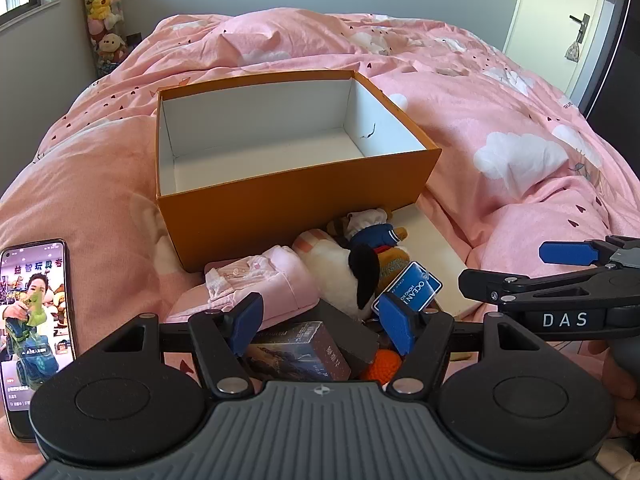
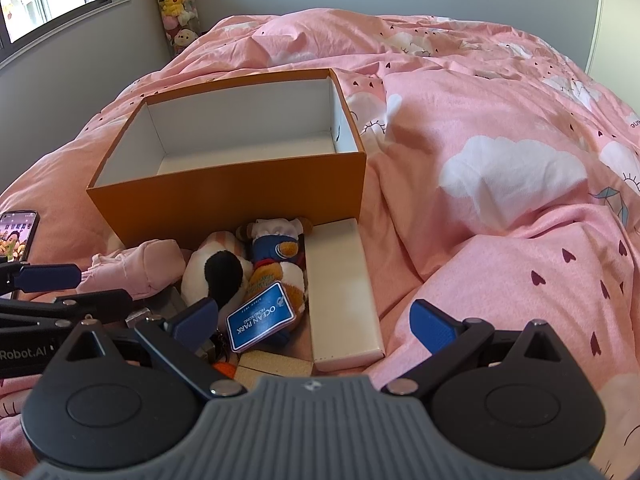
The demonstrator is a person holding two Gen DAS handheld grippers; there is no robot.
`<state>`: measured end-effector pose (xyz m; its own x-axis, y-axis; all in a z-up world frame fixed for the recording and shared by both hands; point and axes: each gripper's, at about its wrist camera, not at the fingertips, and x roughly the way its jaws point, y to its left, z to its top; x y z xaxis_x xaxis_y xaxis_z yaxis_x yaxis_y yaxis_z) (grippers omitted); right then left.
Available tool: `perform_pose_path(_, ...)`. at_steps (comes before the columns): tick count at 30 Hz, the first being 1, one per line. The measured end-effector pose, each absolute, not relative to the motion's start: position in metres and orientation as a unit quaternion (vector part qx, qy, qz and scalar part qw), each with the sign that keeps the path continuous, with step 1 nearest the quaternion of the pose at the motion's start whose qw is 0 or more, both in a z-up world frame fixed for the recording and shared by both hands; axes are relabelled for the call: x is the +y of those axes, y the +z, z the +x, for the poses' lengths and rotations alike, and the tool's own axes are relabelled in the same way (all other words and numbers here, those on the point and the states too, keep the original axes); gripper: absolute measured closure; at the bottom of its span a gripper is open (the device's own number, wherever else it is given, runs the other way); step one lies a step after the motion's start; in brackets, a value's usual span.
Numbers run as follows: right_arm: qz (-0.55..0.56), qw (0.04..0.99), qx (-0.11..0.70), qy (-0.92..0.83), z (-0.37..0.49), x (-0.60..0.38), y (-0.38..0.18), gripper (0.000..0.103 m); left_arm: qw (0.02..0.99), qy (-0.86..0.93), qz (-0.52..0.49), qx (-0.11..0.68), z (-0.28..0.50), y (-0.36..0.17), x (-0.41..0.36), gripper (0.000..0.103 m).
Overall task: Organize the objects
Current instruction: 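Move the left tool toward the pink pouch in the pile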
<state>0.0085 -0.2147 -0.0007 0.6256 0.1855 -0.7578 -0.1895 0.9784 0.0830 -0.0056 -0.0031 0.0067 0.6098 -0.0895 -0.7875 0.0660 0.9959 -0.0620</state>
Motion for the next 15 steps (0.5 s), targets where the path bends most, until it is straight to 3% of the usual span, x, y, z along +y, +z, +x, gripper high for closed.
perform_pose_path(15,-0.001,0.899,0.426,0.106,0.0102,-0.2147,-0.0022,0.001,0.896,-0.039,-0.014,0.442,-0.0056,0.0051,-0.0011,0.025)
